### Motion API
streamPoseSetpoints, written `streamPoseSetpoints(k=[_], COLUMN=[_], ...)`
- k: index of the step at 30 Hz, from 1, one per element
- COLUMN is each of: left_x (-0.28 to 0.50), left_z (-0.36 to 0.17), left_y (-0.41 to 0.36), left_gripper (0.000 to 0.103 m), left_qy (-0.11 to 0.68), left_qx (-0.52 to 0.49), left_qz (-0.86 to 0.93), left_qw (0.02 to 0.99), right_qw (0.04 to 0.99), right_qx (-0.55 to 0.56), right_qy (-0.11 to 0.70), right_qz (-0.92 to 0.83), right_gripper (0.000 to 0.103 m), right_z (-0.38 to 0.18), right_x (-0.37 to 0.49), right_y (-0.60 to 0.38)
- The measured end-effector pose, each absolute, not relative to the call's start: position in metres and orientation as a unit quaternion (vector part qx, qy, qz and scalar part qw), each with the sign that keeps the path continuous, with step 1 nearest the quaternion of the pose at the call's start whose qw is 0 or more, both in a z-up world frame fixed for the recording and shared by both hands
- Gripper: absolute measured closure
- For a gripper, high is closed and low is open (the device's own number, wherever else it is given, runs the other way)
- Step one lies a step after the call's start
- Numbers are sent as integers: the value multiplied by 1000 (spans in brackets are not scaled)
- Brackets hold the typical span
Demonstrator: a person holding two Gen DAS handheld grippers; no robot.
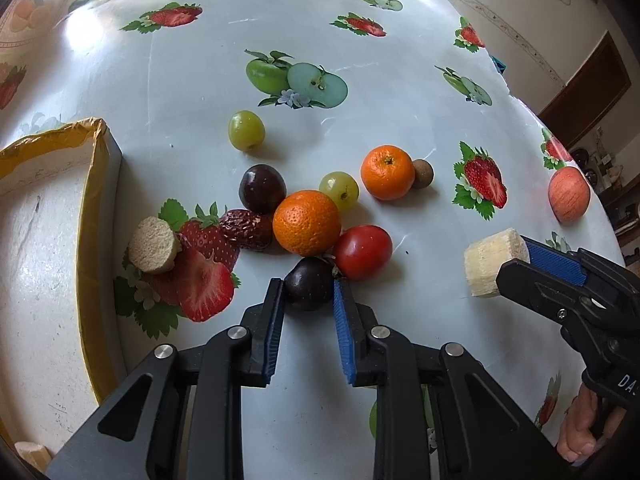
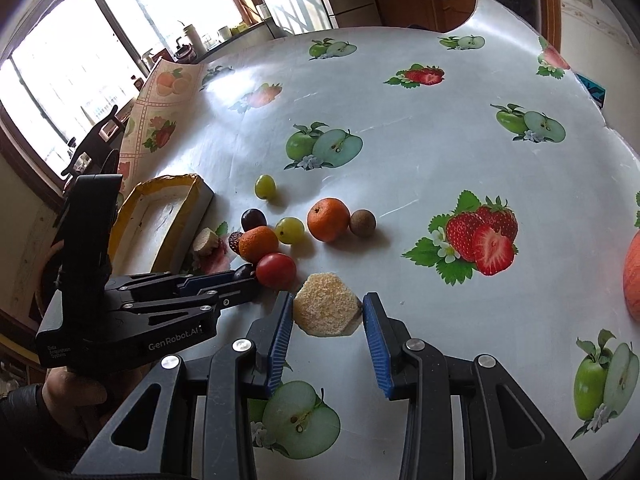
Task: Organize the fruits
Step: 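Grasp a hexagonal pale slice with the right gripper while the left gripper grasps a dark plum, then carry the hexagonal slice and the dark plum over the yellow tray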
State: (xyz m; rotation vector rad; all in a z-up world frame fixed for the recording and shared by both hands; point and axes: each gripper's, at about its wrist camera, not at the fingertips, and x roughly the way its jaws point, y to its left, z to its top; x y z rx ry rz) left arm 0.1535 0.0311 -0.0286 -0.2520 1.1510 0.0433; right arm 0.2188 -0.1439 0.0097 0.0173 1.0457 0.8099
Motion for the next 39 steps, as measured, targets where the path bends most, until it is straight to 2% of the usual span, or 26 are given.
streamPoseSetpoints(k=[13, 39], left_x=[105, 17], left_z=[-4, 30], left_y=[43, 71], left_gripper=[82, 82], left_qy=[530, 502], left_qx=[-158, -174], left_qz=[38, 97], left_qw=[832, 842], right_qw=[787, 760], right_qx=[3, -47], right_qy=[477, 449], right_qz=[392, 468], right_gripper=[67, 67], right_z=[19, 49], right_x=[203, 131], right_y=[-143, -96])
